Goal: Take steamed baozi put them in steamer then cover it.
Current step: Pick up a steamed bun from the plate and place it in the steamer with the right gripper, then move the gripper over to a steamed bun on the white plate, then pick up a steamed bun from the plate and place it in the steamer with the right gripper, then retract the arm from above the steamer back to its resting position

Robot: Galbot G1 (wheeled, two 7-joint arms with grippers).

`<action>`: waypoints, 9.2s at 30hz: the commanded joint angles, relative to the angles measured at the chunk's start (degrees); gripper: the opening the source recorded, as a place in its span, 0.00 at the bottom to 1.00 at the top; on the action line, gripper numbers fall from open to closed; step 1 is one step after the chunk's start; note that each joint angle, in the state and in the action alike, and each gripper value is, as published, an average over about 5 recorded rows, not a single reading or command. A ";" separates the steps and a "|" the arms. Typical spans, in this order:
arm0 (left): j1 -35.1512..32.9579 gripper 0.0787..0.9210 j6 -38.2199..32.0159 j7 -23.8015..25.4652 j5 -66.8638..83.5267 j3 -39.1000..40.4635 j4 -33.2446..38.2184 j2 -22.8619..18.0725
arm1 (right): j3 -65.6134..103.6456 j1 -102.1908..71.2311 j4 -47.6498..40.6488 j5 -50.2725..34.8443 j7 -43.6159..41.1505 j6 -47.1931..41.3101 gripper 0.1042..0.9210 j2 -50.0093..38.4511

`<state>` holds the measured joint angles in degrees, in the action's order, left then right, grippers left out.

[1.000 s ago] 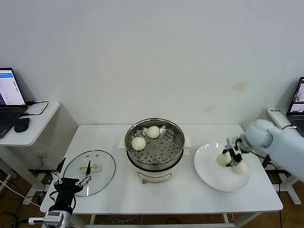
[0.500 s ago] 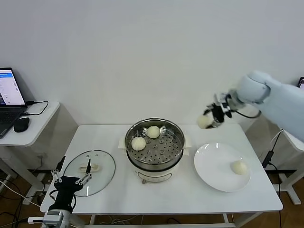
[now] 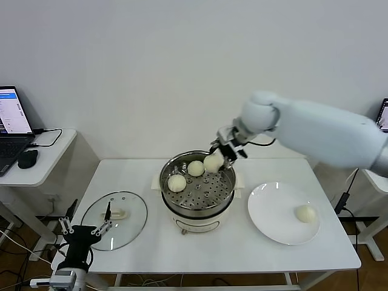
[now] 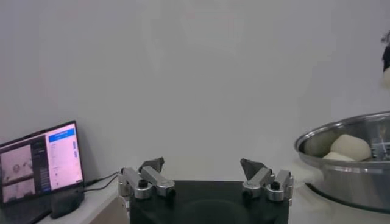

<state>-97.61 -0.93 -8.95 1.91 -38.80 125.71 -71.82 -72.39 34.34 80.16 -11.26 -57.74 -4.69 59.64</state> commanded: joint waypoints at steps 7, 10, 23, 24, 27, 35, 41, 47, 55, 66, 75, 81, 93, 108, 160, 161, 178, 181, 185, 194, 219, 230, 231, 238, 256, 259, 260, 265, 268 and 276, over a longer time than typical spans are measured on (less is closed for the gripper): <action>0.30 0.88 -0.15 -0.11 0.07 -0.10 -1.04 -0.58 | -5.09 -3.70 -0.86 14.33 1.89 18.03 0.62 8.32; 0.21 0.88 -0.14 -0.11 -0.03 0.08 -1.14 -0.76 | -4.88 -4.44 -0.55 16.78 2.58 19.94 0.62 8.37; -0.08 0.88 -0.06 -0.14 0.31 0.39 -0.69 -1.00 | -4.60 -7.87 -1.23 19.00 3.98 23.62 0.67 8.46; -0.03 0.88 -0.04 -0.15 0.30 0.38 -0.65 -1.02 | -4.59 -7.81 -1.22 18.76 4.14 23.64 0.70 8.42; 0.12 0.88 0.03 -0.15 0.25 0.41 -0.55 -1.01 | -4.42 -7.00 -0.75 17.41 4.38 23.42 0.80 8.13; 0.76 0.88 0.25 -0.11 0.09 0.91 -0.32 -0.77 | -3.27 0.71 1.05 12.47 0.82 18.39 0.88 3.41; 1.06 0.88 0.26 -0.07 0.23 0.54 -0.46 0.14 | -0.33 7.06 1.56 4.36 -7.47 4.61 0.88 -5.54; 1.51 0.88 0.24 -0.05 0.34 0.87 -0.83 0.93 | 0.93 7.44 4.12 0.43 -7.53 -8.55 0.88 -15.55; 2.16 0.88 0.24 0.29 0.51 2.01 -1.55 1.56 | 4.21 0.20 5.92 3.66 -6.38 -15.74 0.88 -29.22; 1.63 0.88 0.26 0.51 0.53 2.86 -1.78 1.84 | 25.36 -26.16 0.79 14.88 -10.46 -5.21 0.88 -36.25; 0.76 0.88 0.31 0.21 0.03 2.57 -1.53 1.28 | 41.39 -43.95 -7.67 22.25 -10.56 0.45 0.88 -32.66; 0.32 0.88 0.31 0.15 -0.37 2.36 -1.36 0.82 | 43.43 -46.67 -11.21 25.73 -9.28 1.35 0.88 -28.96; 0.44 0.88 0.22 0.13 -0.31 2.04 -1.95 0.69 | 43.60 -46.63 -17.15 29.37 -6.98 0.89 0.88 -23.74; 0.66 0.88 0.22 0.36 -0.33 2.31 -2.71 0.52 | 43.34 -46.64 -19.90 33.39 -7.22 0.25 0.79 -21.44; 4.87 0.88 1.06 0.62 0.66 4.21 -4.29 2.70 | -1.42 10.46 3.51 -21.89 2.79 -25.22 0.50 -9.85; 4.89 0.88 1.06 0.62 0.68 4.17 -4.38 2.70 | -1.59 9.97 3.68 -23.55 4.07 -26.87 0.50 -8.66; 4.03 0.88 0.82 0.57 1.64 2.28 -4.46 2.35 | -1.45 -4.77 -1.05 -24.07 13.53 -36.96 0.49 1.71; 3.91 0.88 0.73 0.56 1.63 2.21 -4.51 2.23 | -1.61 -5.74 -1.65 -22.75 13.57 -36.97 0.49 1.30; 3.93 0.88 0.66 0.53 1.58 2.28 -4.60 2.05 | -1.50 -6.80 -2.12 -21.41 13.63 -36.92 0.49 0.76; 4.12 0.88 0.56 0.50 1.42 2.76 -4.69 1.72 | -0.48 -8.57 -3.60 -18.83 14.30 -36.84 0.49 0.95; 3.97 0.88 0.29 0.51 0.92 2.97 -3.78 1.38 | 11.31 -6.85 3.40 -22.26 14.62 -36.73 0.87 -8.57; 3.68 0.88 -0.55 0.44 -0.30 3.16 -3.48 0.75 | 38.18 -36.98 19.53 -33.87 52.46 -17.79 0.88 -24.64; 3.62 0.88 -0.59 0.42 -0.45 3.25 -3.48 0.63 | 42.98 -42.68 20.70 -32.16 53.85 -15.17 0.88 -25.58; 2.79 0.88 -1.58 0.21 -2.18 4.01 -4.27 -0.34 | 74.25 -78.63 24.32 -18.17 55.47 0.26 0.88 -21.80; 3.98 0.88 0.48 -5.23 -31.49 4.72 -13.75 -0.23 | 124.51 -123.34 29.58 -1.39 42.62 10.73 0.88 18.06; 4.13 0.88 -0.67 -4.36 -43.72 3.00 -16.72 1.60 | 125.89 -126.20 29.90 -0.17 44.29 11.88 0.88 20.30; 4.10 0.88 -1.46 -3.76 -47.70 2.16 -17.70 2.41 | 126.48 -126.85 29.74 -0.04 44.89 12.07 0.88 20.64; 3.77 0.88 -4.50 -2.25 -62.07 -0.99 -22.89 5.33 | 130.09 -128.38 28.74 -0.16 47.44 11.94 0.88 21.49; 3.74 0.88 -5.08 -3.39 -66.99 -1.21 -25.40 5.84 | 131.91 -128.24 28.14 -0.27 48.58 11.61 0.88 22.25; 10.33 0.88 -5.89 -3.35 -69.78 1.16 -33.28 8.86 | 131.97 -129.31 27.87 1.55 49.36 12.12 0.88 24.57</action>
<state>-92.71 -5.09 -12.56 -51.45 -37.62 103.25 -66.85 53.25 -88.43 107.54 -12.47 -9.93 5.76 78.94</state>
